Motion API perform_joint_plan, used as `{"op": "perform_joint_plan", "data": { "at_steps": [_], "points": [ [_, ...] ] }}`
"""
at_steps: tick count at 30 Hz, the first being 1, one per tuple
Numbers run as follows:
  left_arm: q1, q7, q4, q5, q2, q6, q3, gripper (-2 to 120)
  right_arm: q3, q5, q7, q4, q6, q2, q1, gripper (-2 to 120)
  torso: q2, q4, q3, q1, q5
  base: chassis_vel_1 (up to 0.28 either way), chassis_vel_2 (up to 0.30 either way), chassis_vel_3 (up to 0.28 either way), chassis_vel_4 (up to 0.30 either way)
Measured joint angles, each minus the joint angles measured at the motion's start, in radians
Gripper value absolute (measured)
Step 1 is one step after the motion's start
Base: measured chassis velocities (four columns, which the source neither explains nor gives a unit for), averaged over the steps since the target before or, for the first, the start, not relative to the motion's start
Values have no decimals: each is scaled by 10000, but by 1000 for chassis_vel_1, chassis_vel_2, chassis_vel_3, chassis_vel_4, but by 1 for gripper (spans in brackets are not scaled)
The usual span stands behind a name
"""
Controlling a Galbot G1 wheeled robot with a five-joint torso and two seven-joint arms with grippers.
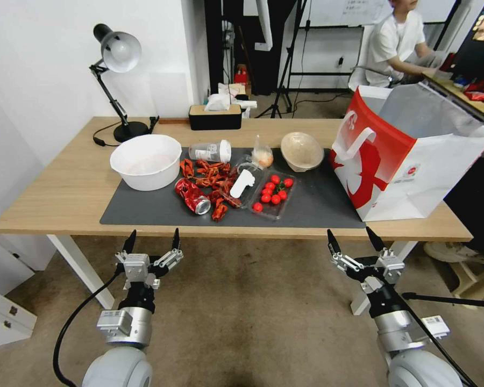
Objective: Pick up the trash from the table and place it into the takeout bag.
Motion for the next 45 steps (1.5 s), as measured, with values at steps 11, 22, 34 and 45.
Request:
{"op": "perform_joint_plan", "data": {
  "at_steps": [11,22,34,45],
  "points": [
    [-1,5,33,-7,18,-39,18,100,-26,4,0,-70,0,47,-67,100,0,-1,0,0,0,0,0,0,0],
    [70,57,94,-2,17,-232,55,100,-251,-208,-17,29,-264,269,11,100,-1,-1,0,0,0,0,0,0,0],
    [-7,21,188,48,39,-222,43,100,-636,-321,155,176,-1152,10,778,100,-2,-2,0,0,-1,0,0,0,0],
    [-65,-15,222,76,18,-155,103,100,-1684,30,590,-115,-2966,-839,3610,100,-3,-1,1,1,1,0,0,0,0]
  ]
}}
